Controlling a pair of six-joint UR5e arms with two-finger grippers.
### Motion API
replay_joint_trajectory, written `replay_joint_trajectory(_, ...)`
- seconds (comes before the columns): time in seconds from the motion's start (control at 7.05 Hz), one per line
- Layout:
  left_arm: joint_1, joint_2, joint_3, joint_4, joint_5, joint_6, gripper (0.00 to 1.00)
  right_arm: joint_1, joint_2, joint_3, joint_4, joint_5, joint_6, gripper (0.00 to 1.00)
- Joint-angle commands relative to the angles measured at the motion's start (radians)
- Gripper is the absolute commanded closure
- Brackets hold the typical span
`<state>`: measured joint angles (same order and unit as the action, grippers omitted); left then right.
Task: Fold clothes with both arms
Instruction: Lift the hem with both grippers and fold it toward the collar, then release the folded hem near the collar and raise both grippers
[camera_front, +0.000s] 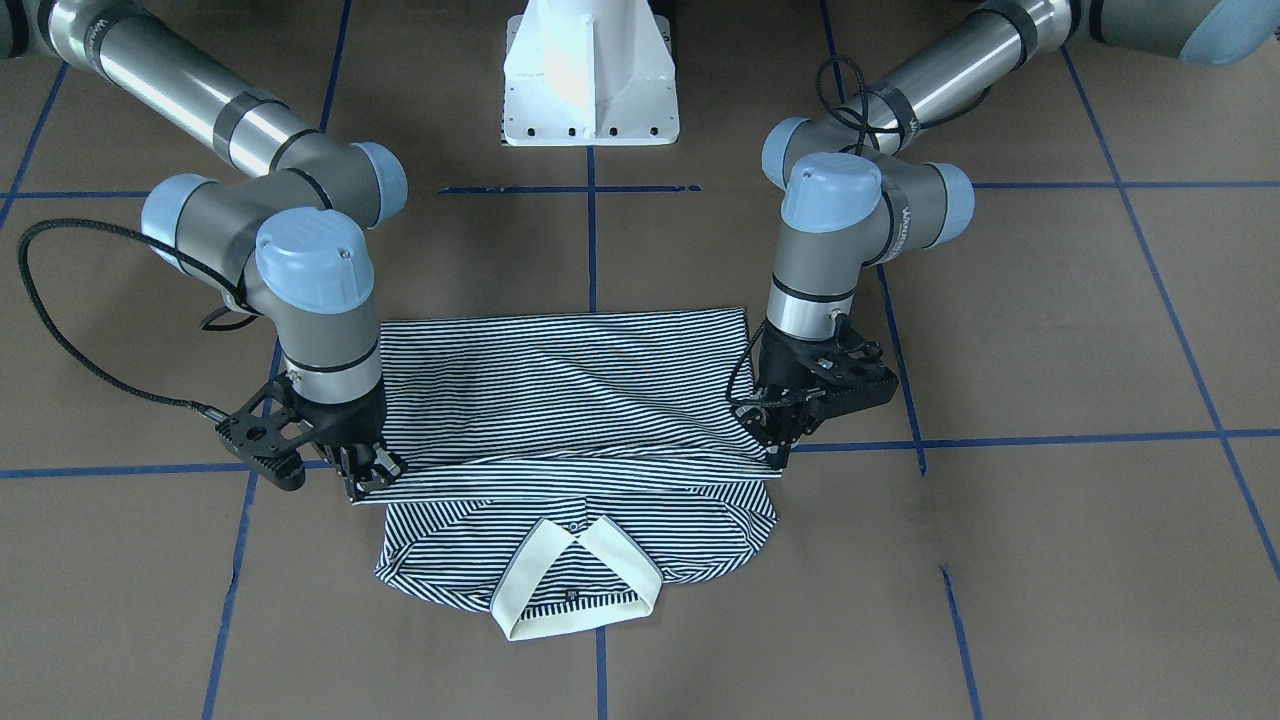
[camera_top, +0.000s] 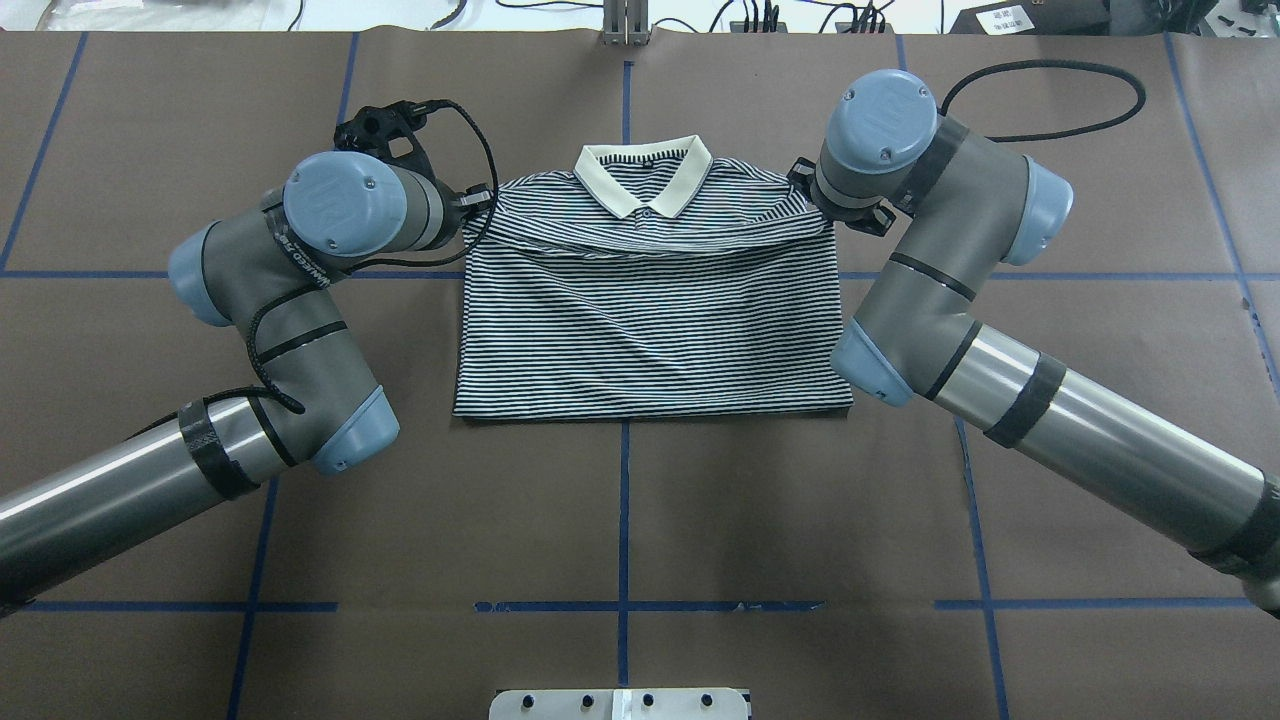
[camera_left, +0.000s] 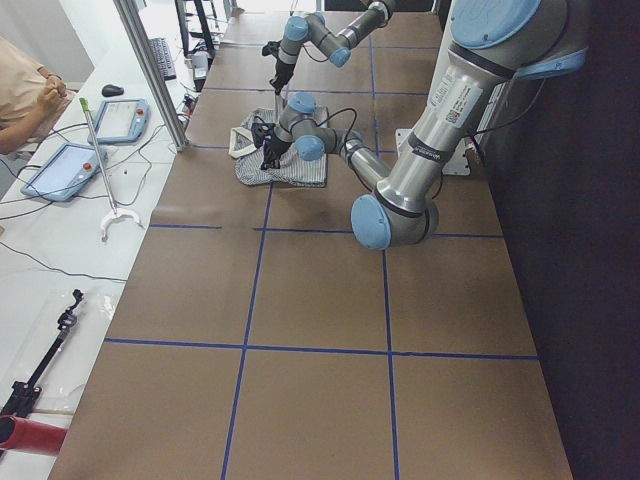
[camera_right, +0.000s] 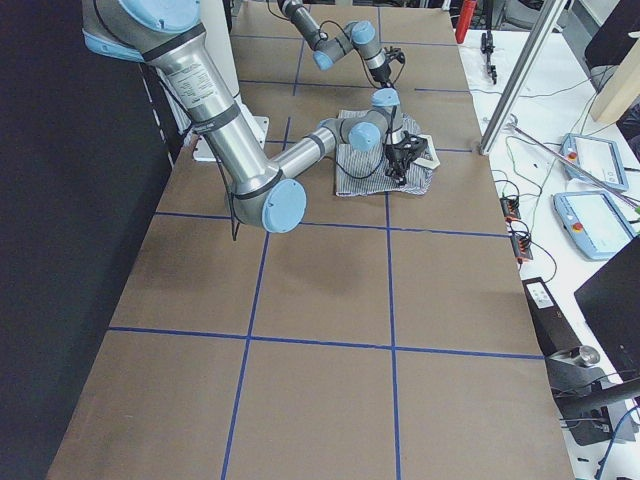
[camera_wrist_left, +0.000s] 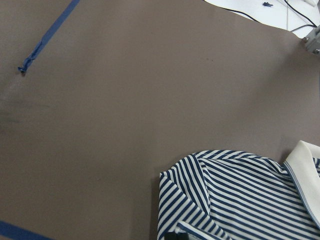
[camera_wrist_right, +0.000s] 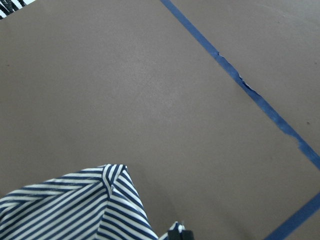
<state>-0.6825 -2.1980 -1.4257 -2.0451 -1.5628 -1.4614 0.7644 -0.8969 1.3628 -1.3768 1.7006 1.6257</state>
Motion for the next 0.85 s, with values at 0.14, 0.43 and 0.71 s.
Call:
replay_joint_trajectory(0.14, -0.015, -0.003, 0.057, -0.042, 0.032, 0.042, 1.0, 0.038, 0.12, -0.198, 0.025, 0.04, -0.016, 1.0)
replay_joint_trajectory(0.43, -0.015, -0.006, 0.068, -0.053, 0.032, 0.042, 1.0, 0.038, 0.124, -0.212, 0.025, 0.042, -0.02, 1.0)
replay_joint_trajectory(0.71, -0.014, -0.015, 0.093, -0.084, 0.032, 0.042, 1.0, 0.035, 0.13, -0.218, 0.025, 0.042, -0.021, 1.0)
